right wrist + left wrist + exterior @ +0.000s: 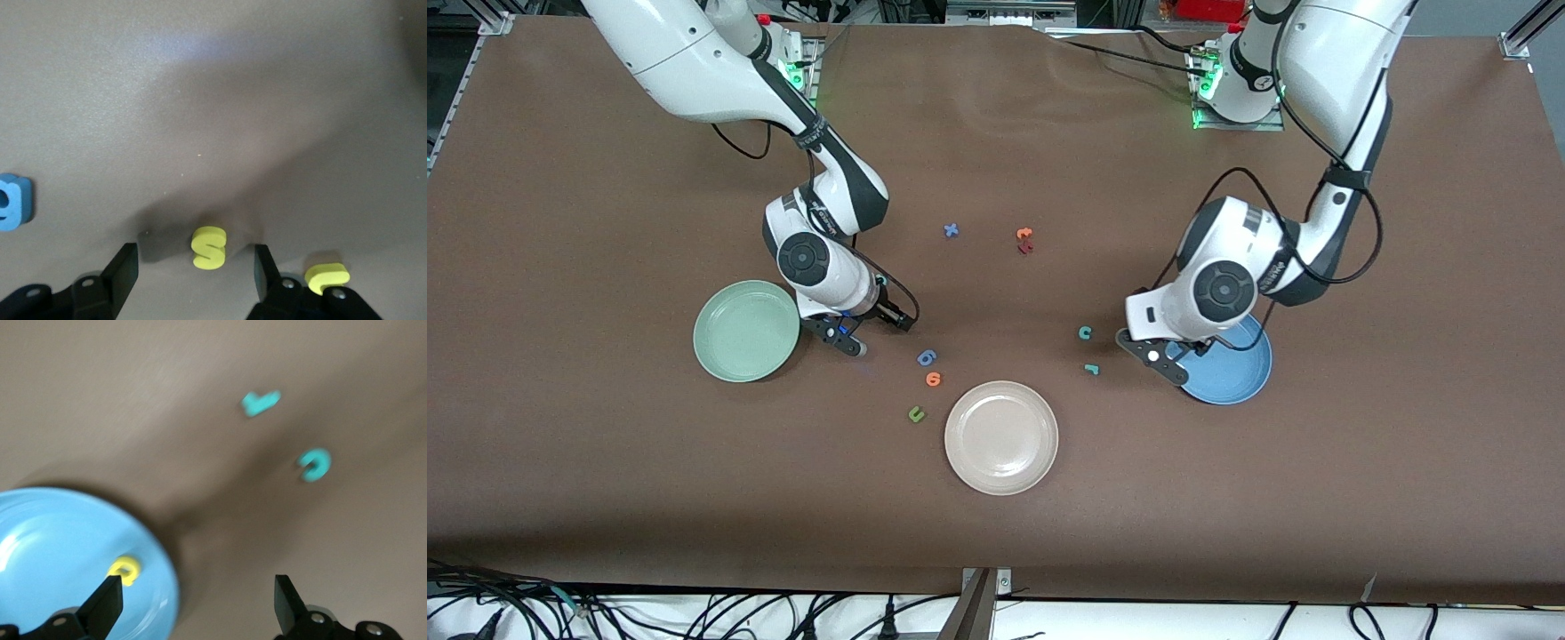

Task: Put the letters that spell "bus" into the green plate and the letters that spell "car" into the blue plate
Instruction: 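Release the yellow letter onto the blue plate while the right gripper grasps yellow s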

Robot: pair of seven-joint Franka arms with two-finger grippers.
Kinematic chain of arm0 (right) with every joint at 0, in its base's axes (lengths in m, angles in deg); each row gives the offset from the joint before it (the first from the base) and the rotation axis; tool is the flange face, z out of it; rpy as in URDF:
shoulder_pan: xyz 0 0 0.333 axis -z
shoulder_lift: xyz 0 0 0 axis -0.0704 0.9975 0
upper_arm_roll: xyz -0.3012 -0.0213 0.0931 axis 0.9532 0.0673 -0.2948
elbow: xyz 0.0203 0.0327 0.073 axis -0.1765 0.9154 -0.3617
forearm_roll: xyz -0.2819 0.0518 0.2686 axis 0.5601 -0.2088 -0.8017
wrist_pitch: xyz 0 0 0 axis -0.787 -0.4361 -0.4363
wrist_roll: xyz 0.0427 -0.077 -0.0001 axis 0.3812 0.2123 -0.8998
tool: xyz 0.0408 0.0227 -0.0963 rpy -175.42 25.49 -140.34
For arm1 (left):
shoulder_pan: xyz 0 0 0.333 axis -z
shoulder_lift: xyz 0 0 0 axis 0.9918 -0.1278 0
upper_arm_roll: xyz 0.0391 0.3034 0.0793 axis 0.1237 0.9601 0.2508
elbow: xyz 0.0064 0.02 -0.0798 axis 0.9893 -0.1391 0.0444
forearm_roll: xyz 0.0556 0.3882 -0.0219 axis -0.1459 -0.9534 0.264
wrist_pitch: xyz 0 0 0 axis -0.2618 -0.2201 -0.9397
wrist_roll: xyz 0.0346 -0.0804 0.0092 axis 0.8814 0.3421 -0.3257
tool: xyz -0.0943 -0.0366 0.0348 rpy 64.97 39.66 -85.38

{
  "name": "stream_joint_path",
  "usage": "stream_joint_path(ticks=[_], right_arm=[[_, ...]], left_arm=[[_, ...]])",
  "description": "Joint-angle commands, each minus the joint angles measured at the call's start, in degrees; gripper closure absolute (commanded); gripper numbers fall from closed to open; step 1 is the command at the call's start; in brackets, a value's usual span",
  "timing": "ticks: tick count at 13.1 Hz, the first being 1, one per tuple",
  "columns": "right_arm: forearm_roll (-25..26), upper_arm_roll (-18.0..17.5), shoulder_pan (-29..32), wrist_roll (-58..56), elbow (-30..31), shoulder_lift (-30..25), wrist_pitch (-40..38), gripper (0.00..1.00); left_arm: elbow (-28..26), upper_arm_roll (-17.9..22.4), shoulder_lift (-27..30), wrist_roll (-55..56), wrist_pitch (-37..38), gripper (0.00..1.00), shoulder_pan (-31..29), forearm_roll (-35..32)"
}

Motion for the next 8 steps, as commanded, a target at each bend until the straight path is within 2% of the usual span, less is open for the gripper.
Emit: stream_joint_path(ticks=[1,3,6,7,8], right_arm=[[0.14,1.03,-0.75,0.50,-0.10,0.43,1.10,0.25],[0.23,1.12,-0.75,0.41,-0.10,0.52,1.19,0.35],[1.19,1.12,-0.75,0.14,-0.10,0.52,1.63,0.64],[1.46,1.12,-0.75,0.14,-0.10,0.52,1.63,0.69],[1.55,1.12,-0.75,0.06,-0.10,0.52,1.72,0.70]], left_arm=[[6.68,0.25,-5.21,6.45,-0.16,0.00,3.06,1.87],[11.16,0.25,-8.73,12.16,-0.16,0.00,4.91,1.79],[10.92,0.25,-11.64,17.97,-7.68,0.00,6.76,1.79],[10.83,0.25,-12.86,21.38,-8.85,0.00,7.89,1.70],[10.83,0.34,-13.40,24.99,-9.03,0.00,9.30,1.00]])
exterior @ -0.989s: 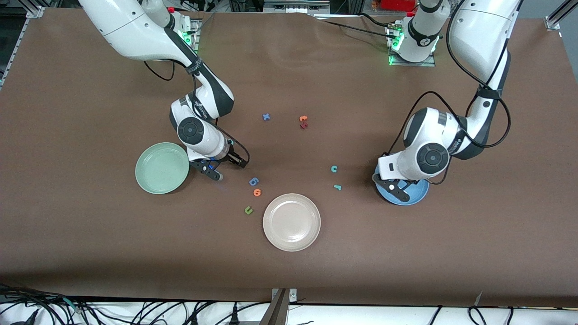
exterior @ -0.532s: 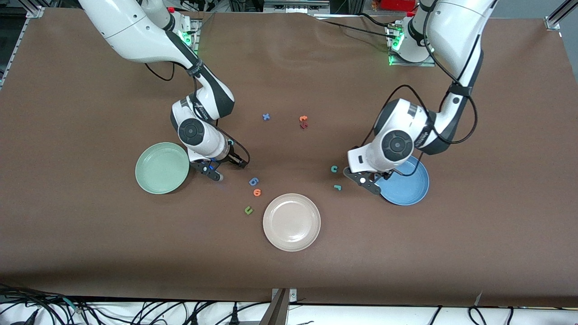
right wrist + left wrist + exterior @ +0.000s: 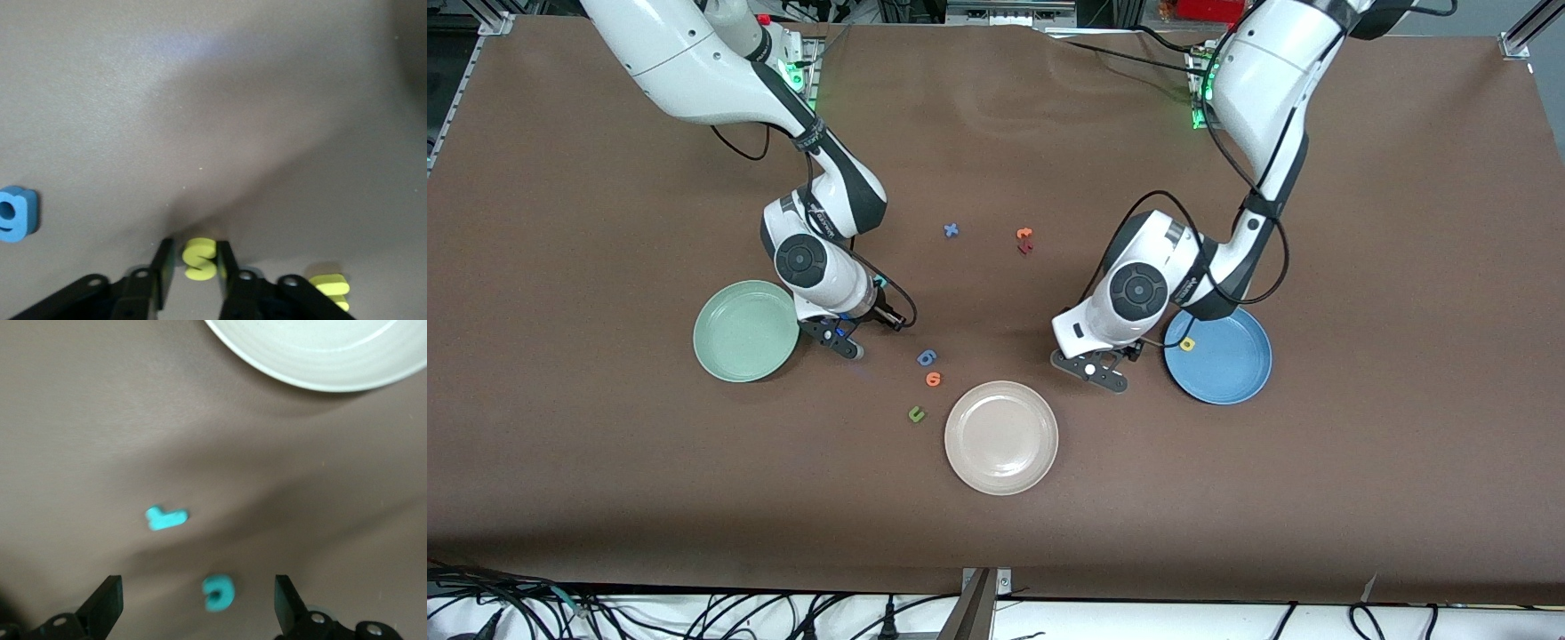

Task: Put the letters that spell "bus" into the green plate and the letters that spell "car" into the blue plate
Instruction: 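Release the yellow letter onto the blue plate while the right gripper grasps yellow s, then grasp the cyan c with the left gripper while the right gripper carries s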

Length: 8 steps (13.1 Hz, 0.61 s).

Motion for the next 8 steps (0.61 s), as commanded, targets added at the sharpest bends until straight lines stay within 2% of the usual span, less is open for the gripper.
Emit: stream_joint_path(ticks=[1,2,4,6,7,8], right_arm=[[1.18,0.61,-0.69,-0.01,0.24,0.51,1.40,0.71],[1.26,0.61,-1.03,-0.10,0.24,0.60,1.84,0.76],[1.27,1.05,-0.95,-2.11,0.07,-0.10,1.32,0.99],[0.83,2.71,-0.86,-6.76,-0.02,-2.20,-2.18,1.00],[0.39,4.11,-0.78,-9.74,-0.72,-3.35,-5.51,1.00],[0.21,5.34,-0.69,-12.99,-1.77,-4.40,-9.54,1.00]], left_arm=[[1.49,0.68,-2.41,7.81,-0.73,0.00,3.01,-0.05],[0.53,0.68,-2.32,8.36,-0.29,0.00,3.01,-0.05],[-1.06,0.85,-1.71,8.36,2.25,0.00,2.84,-0.14],[-1.15,0.94,-1.79,8.45,3.23,0.01,2.66,-0.14],[-1.15,0.94,-1.79,8.45,3.23,0.06,2.57,-0.14],[-1.15,0.94,-1.79,8.54,3.23,0.22,2.57,-0.14]])
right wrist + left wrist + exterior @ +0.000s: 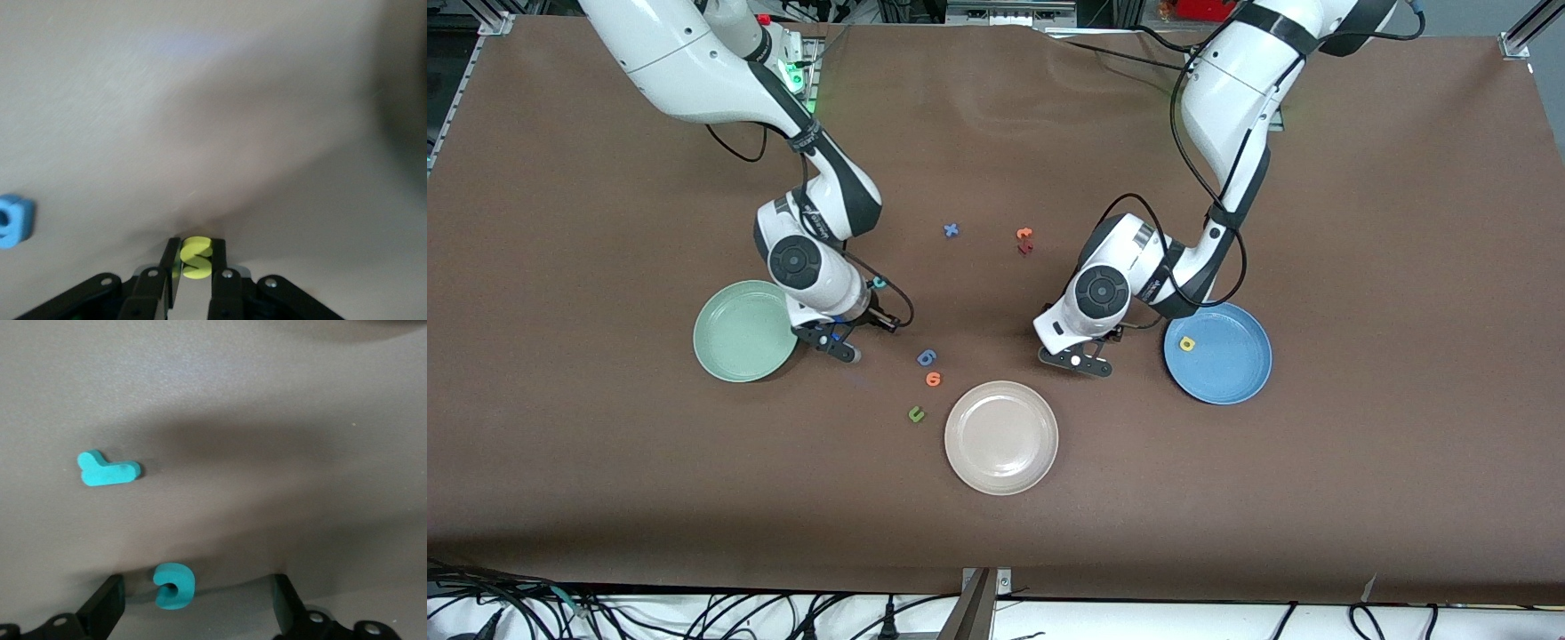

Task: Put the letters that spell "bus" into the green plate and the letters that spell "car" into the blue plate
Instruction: 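Grasp the cyan c with the left gripper while the right gripper carries s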

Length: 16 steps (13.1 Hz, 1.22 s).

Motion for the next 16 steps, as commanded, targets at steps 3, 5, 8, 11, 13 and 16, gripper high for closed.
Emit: stream_joint_path(ticks=[3,5,8,11,13,16], right_arm=[[-5.29,8.16,-0.14,-17.63,-5.01,-5.35,-16.48,1.00],[-10.66,13.52,-0.14,-28.01,-7.21,-5.89,-21.85,1.00],[-11.21,18.81,-0.14,-38.85,-6.87,-5.28,-23.01,1.00],[-11.03,20.05,-0.14,-40.19,-6.78,-2.12,-21.53,1.00],[-11.12,19.96,-0.14,-40.19,-6.69,-0.53,-19.59,0.96],[-11.12,19.96,-0.23,-39.75,-6.69,0.00,-18.61,0.14]], left_arm=[[-0.43,0.17,0.51,0.72,0.92,0.87,-0.36,-0.05],[-0.43,0.17,0.86,0.72,1.19,0.95,-0.53,-0.05],[0.97,0.43,2.61,0.29,6.18,0.95,-1.76,-0.05],[1.33,0.26,7.35,0.11,11.72,0.95,-4.65,-0.14],[1.42,0.34,9.91,-1.81,15.32,0.94,-6.76,-0.14],[1.24,0.61,10.27,-12.51,18.24,0.89,-12.64,-0.22]])
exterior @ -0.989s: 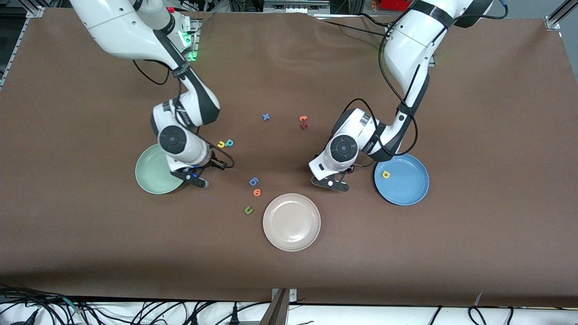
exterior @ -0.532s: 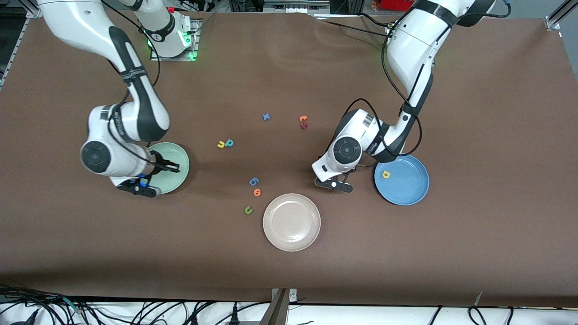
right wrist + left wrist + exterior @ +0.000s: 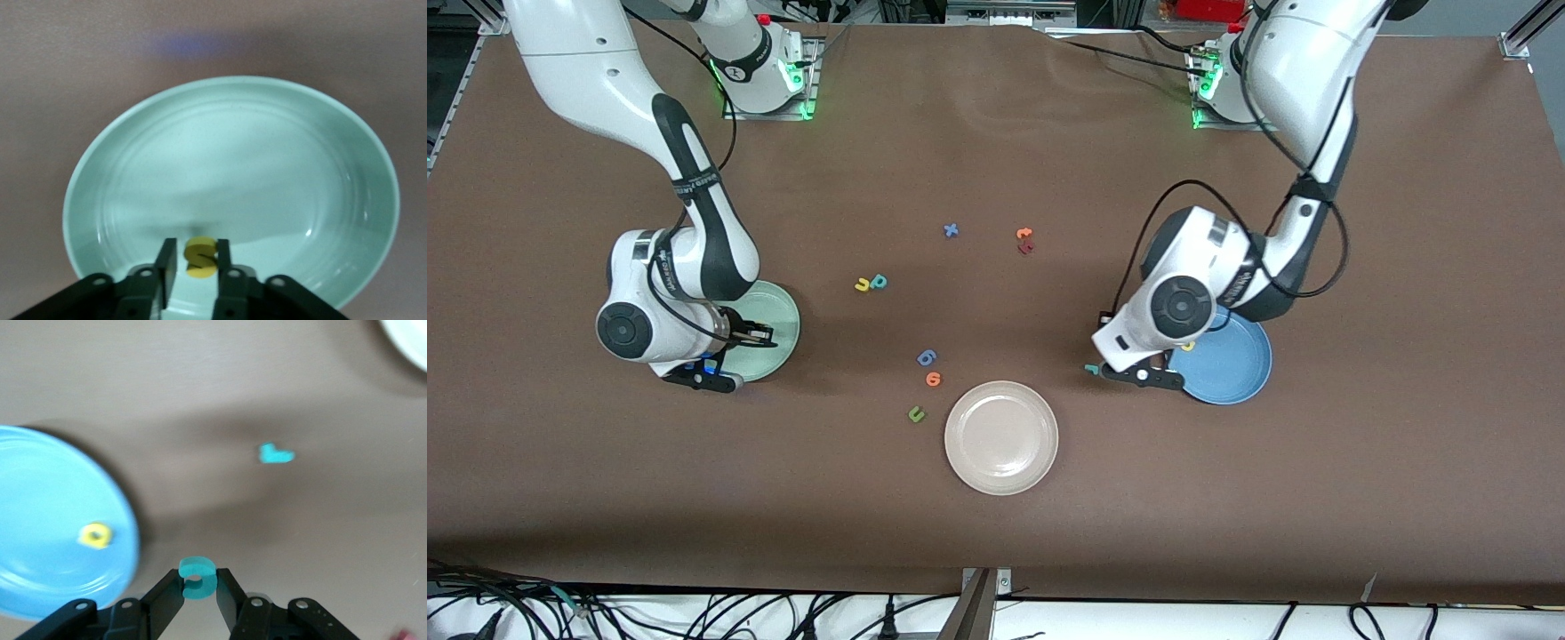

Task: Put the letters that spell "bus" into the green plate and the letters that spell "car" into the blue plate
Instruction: 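Drop the c on the blue plate while the right gripper drops s on green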

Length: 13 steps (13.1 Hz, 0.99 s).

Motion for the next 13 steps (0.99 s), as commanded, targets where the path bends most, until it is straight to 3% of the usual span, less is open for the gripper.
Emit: stream_joint_path(ticks=[1,4,6,7,8,9,13], right_arm=[[-1.27,0.39,-0.28,-0.55,-0.27,-0.82,-0.26,0.01],[-1.45,-0.66,-0.37,2.68,-0.45,-3.89,-2.72,0.00],[-1.80,-4.86,-0.54,9.17,-0.10,-5.04,-2.38,0.01],[-1.72,-7.23,-0.72,14.43,-0.18,-5.22,-1.77,0.01],[-1.71,-9.52,-0.81,19.09,0.08,-5.40,-0.19,0.01],[-1.63,-11.46,-1.07,23.14,0.86,-5.57,1.74,0.01],[0.73,-15.52,-2.39,32.59,8.57,-7.15,15.16,0.01]], left_arm=[[-1.36,-0.18,0.40,-8.70,0.69,0.85,-4.42,-0.45],[-2.24,-0.27,-1.19,-9.69,0.60,0.79,-5.57,-8.60],[-2.24,-0.27,-2.07,-10.12,0.60,0.79,-6.89,-9.06],[-2.33,-0.18,-2.42,-10.21,0.60,0.72,-6.98,-9.06],[-2.51,-0.27,-3.20,-10.21,0.69,0.15,-7.68,-8.97],[-2.59,-0.44,-3.39,-10.21,0.60,0.00,-8.29,-8.80],[-1.63,-1.14,-3.04,-10.21,0.60,0.00,-7.69,-8.10]])
